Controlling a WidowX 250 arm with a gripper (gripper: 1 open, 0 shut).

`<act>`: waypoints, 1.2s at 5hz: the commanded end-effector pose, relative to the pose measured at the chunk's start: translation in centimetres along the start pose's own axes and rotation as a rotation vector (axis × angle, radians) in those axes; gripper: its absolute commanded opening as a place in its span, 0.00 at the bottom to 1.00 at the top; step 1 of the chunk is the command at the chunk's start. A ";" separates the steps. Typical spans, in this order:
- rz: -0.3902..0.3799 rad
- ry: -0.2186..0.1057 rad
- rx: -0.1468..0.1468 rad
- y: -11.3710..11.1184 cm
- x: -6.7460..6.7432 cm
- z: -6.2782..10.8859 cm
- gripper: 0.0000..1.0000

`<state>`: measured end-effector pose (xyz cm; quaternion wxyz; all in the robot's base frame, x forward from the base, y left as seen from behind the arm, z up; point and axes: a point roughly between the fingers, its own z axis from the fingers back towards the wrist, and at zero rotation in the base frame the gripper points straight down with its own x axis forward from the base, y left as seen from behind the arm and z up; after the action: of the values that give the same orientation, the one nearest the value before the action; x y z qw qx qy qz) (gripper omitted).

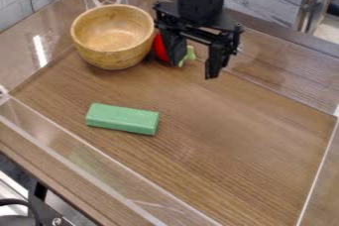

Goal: Move the red fruit to the left

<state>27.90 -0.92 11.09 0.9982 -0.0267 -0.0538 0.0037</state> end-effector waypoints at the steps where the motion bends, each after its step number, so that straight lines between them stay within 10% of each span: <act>1: -0.007 -0.059 -0.004 -0.3 0.4 1.3 1.00; 6: 0.034 -0.091 0.007 -0.4 1.0 1.0 1.00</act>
<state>28.54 -1.01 11.40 0.9959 -0.0242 -0.0828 0.0264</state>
